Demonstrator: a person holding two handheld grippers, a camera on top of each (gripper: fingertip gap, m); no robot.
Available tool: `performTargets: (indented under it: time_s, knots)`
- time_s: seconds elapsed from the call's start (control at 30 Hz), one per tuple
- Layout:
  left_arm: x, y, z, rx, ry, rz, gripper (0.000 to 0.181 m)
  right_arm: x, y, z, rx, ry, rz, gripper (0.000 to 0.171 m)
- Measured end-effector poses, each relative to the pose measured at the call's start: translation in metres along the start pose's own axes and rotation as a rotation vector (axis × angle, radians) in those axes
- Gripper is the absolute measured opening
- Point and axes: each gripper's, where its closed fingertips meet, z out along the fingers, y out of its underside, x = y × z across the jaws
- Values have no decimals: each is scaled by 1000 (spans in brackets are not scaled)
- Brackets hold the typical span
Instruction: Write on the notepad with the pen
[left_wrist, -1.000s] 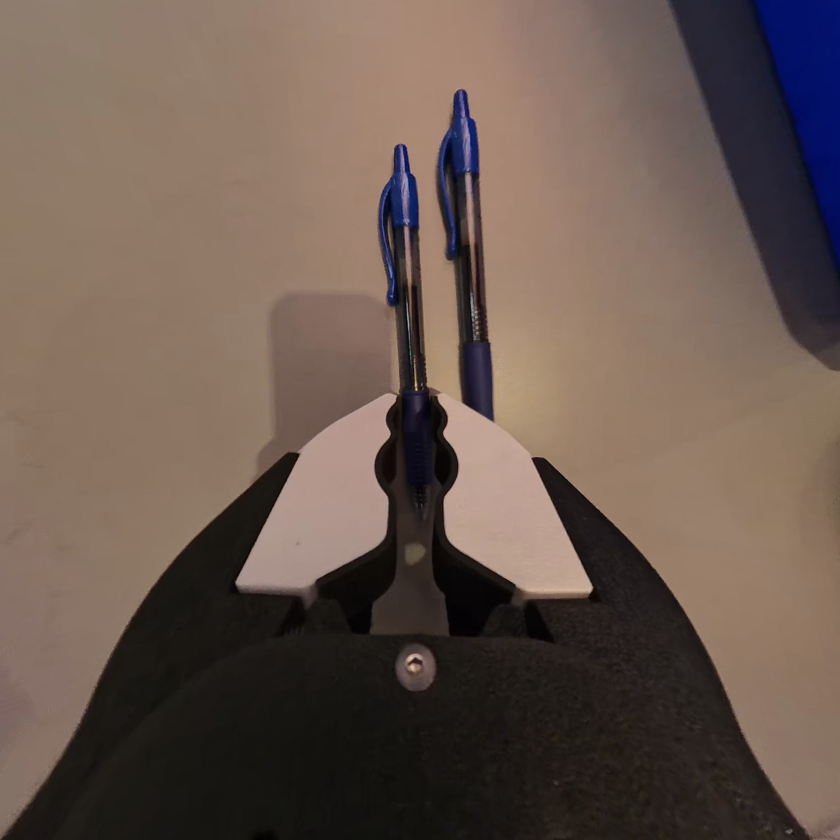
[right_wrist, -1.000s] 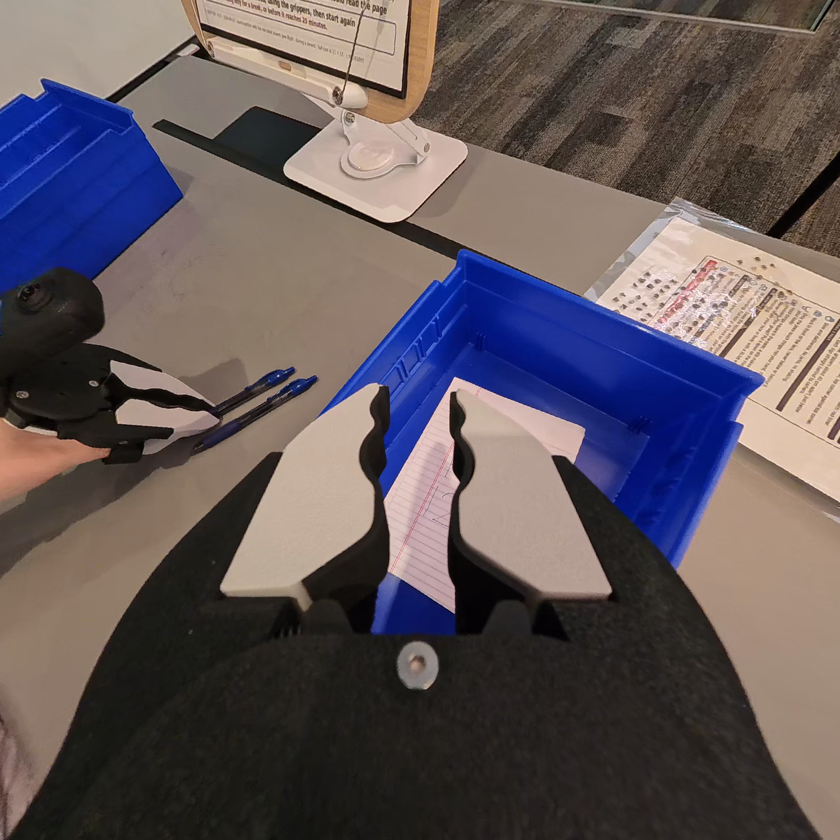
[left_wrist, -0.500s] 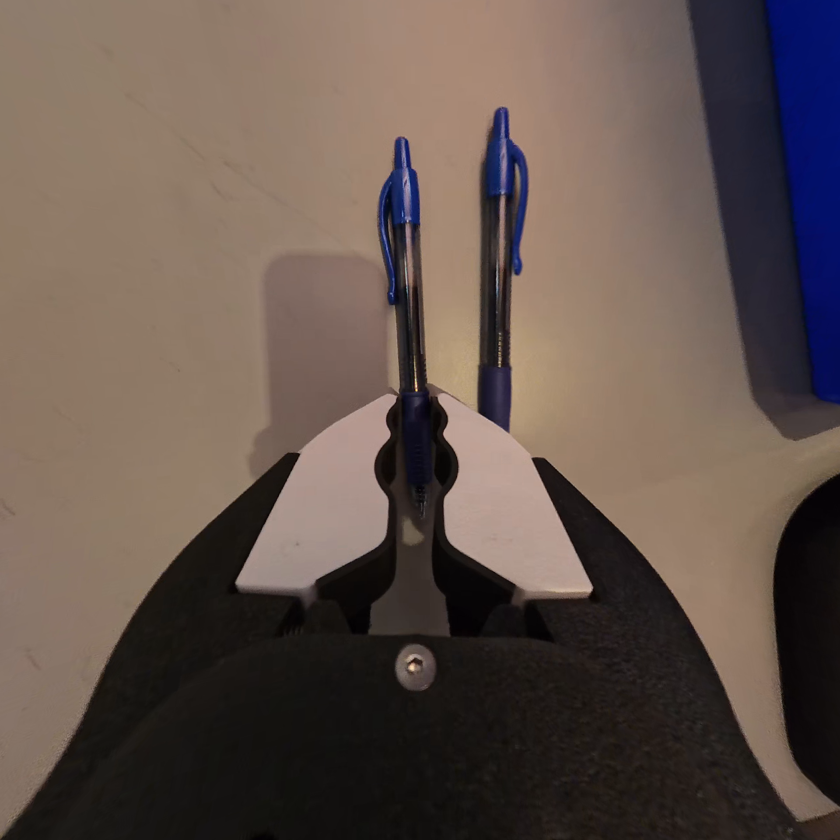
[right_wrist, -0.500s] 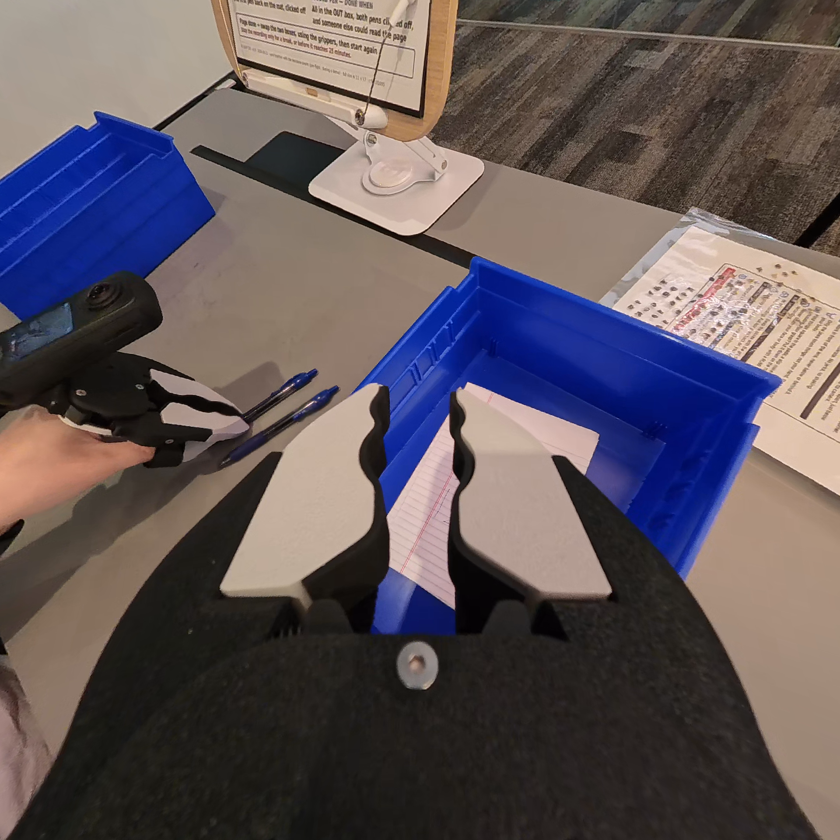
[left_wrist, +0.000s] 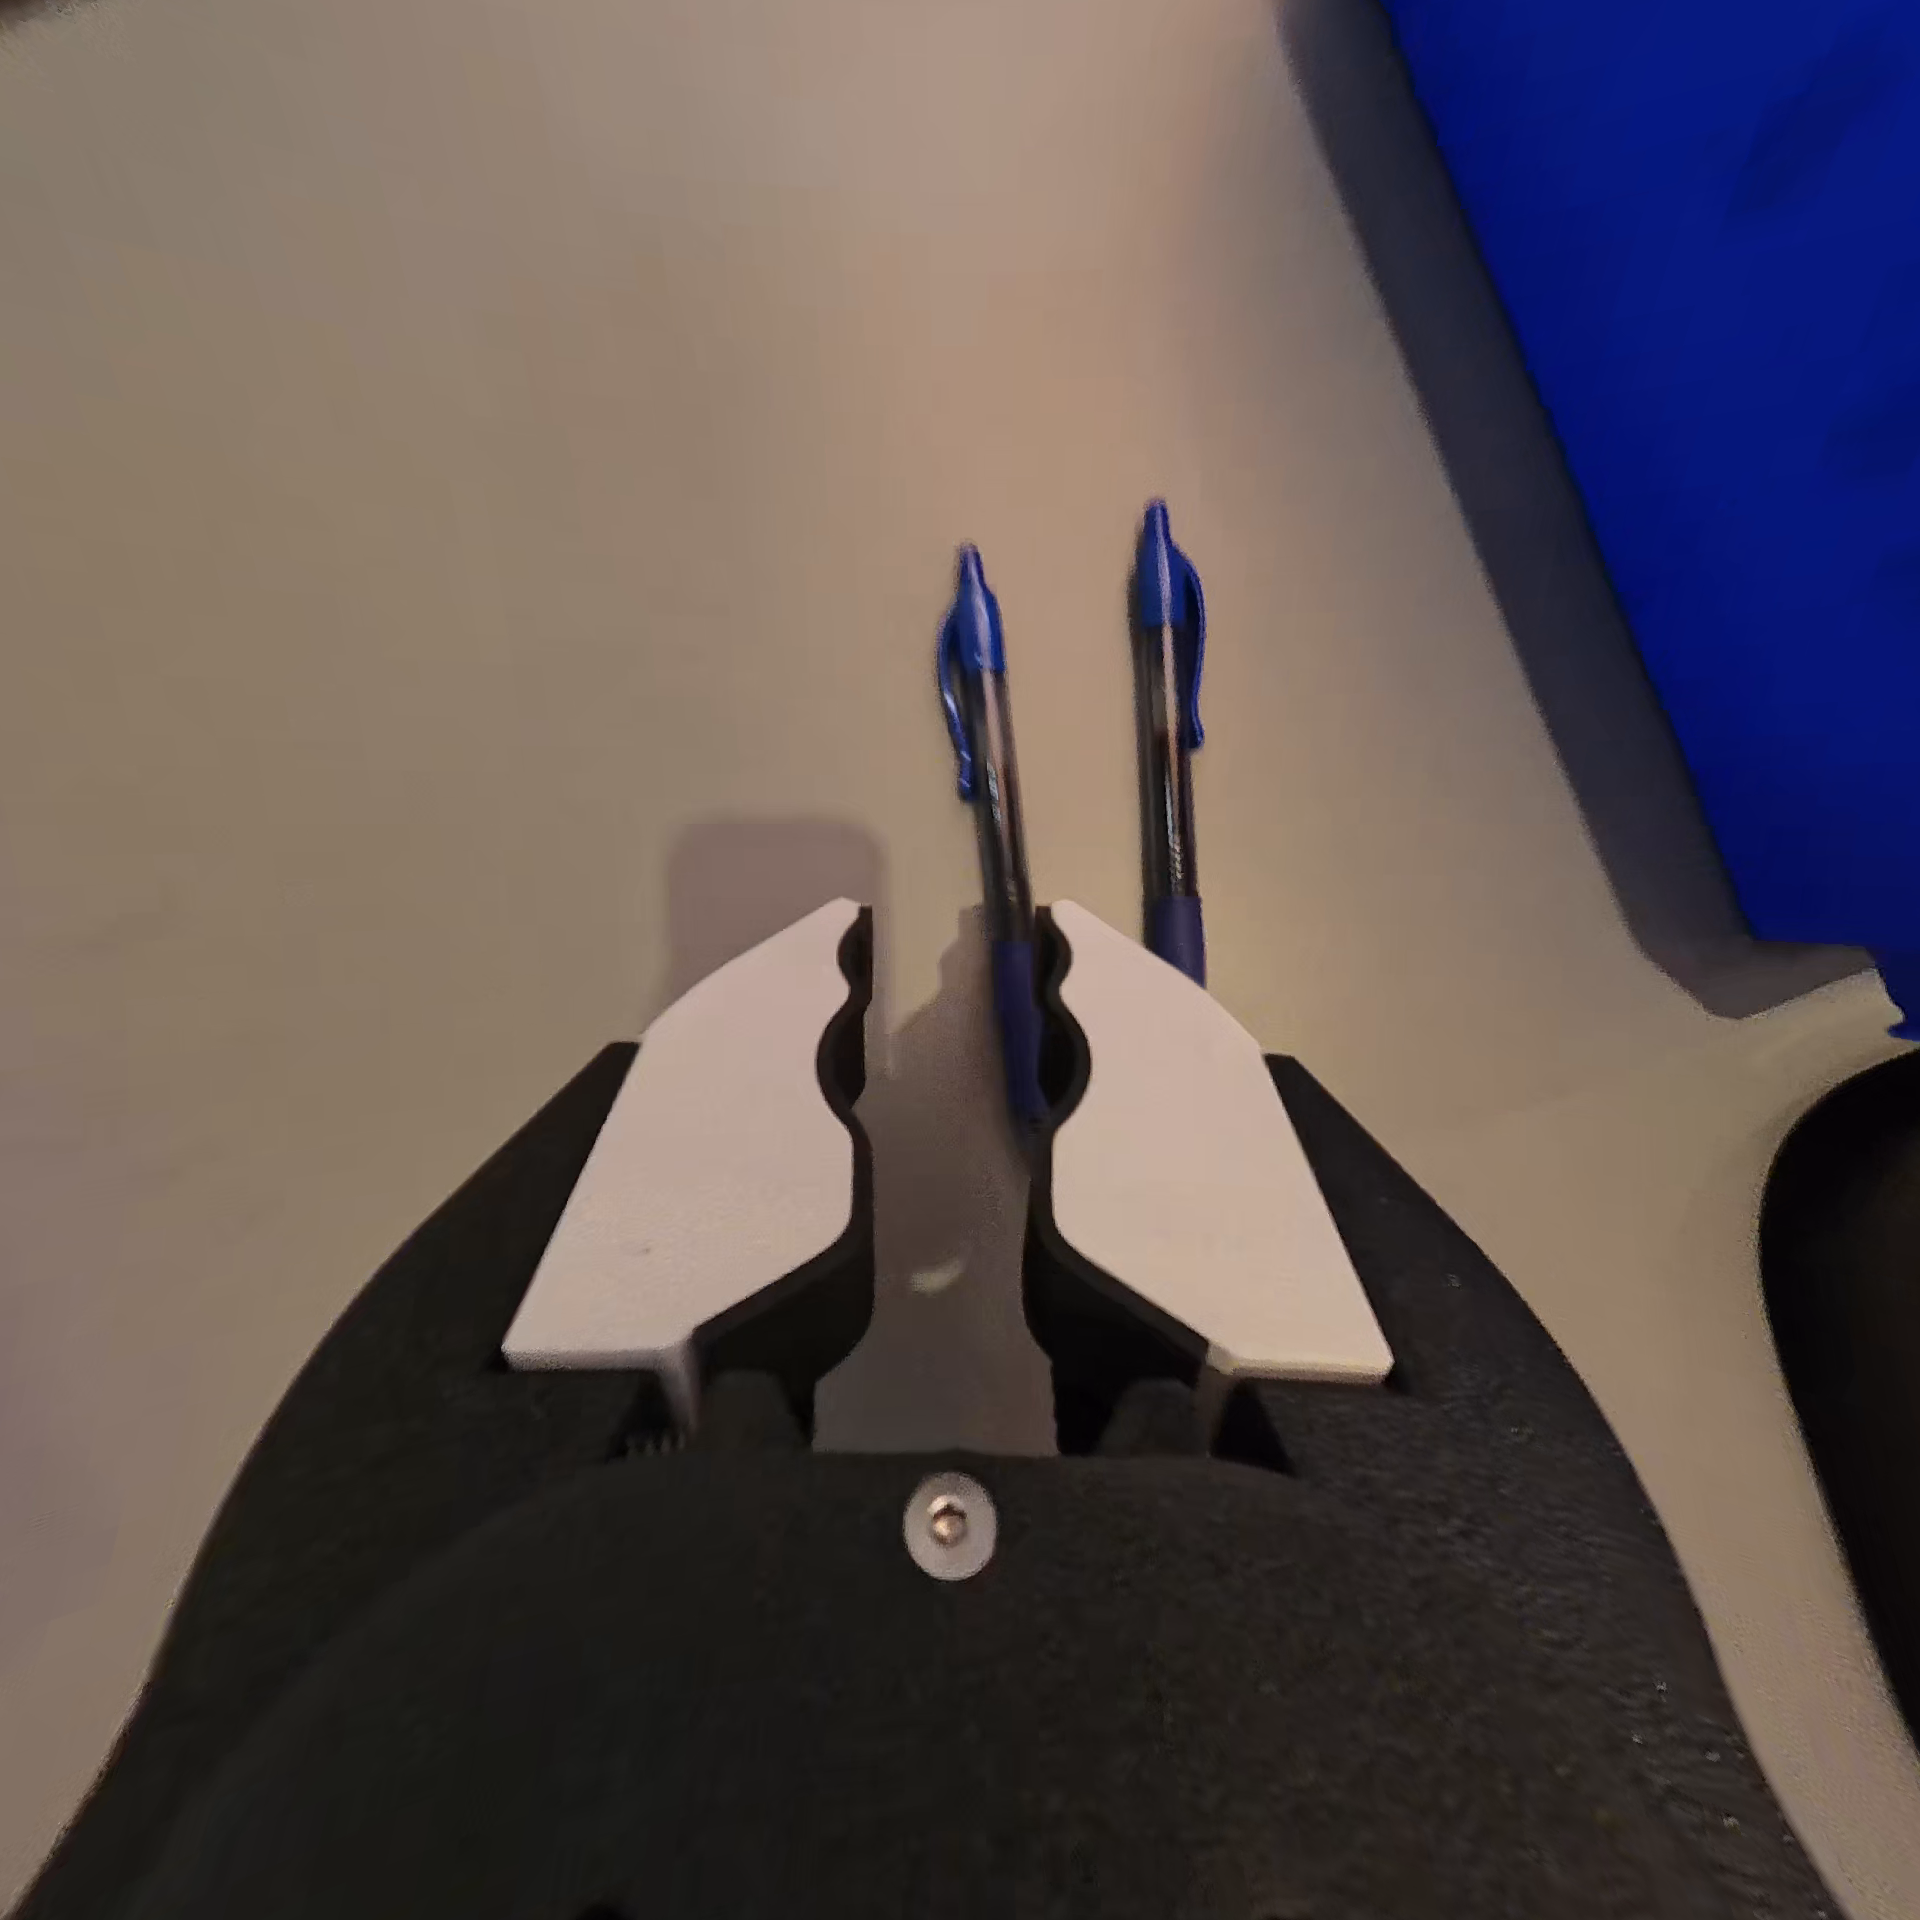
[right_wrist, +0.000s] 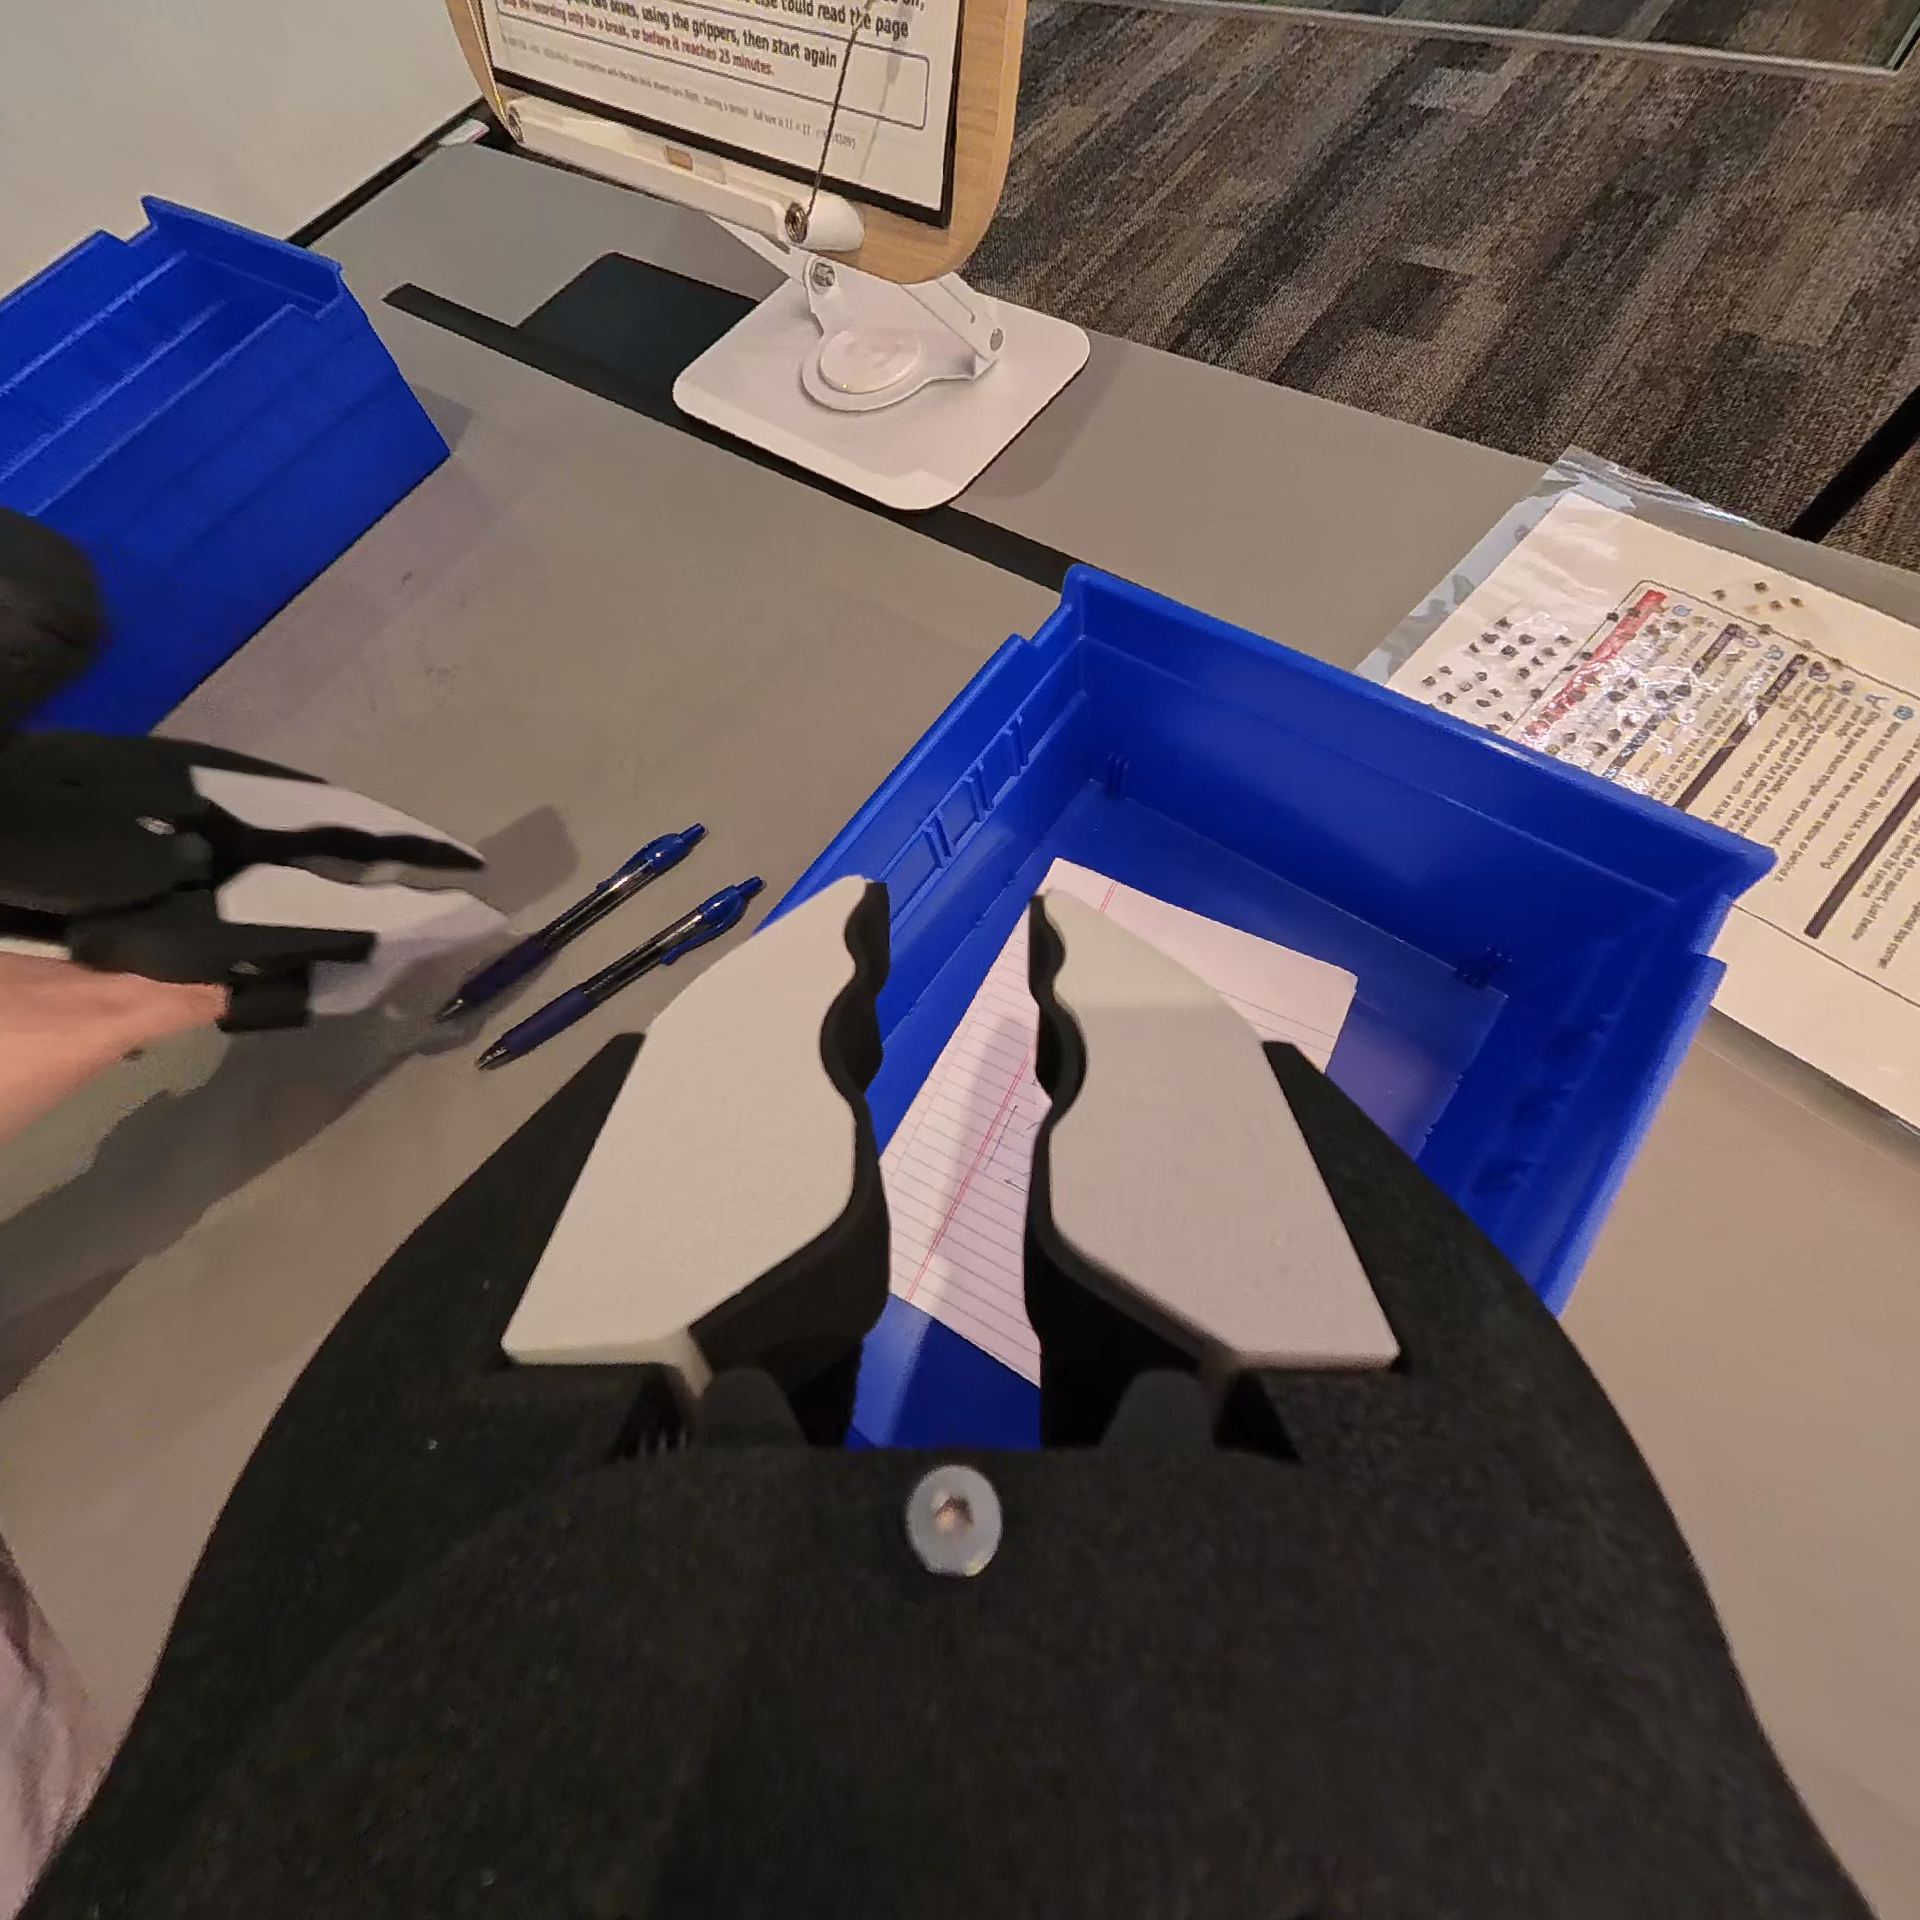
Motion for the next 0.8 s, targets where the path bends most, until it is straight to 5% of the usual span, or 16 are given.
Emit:
performTargets:
  time_s: [0.23,0.43,0.6,0.8]
  knots:
    - [-45,-61,-131,382,58,23,43,4,5,4,-36,25,2,25]
    - [-214,-43,-225,560,-30,-83,27,5,6,6,-50,40,-3,25]
    - [-355,25,-190,246,5,-303,19,3,2,10,-60,55,-19,25]
    - [-406,70,-141,71,-74,-284,29,-2,3,20,-100,58,-48,25]
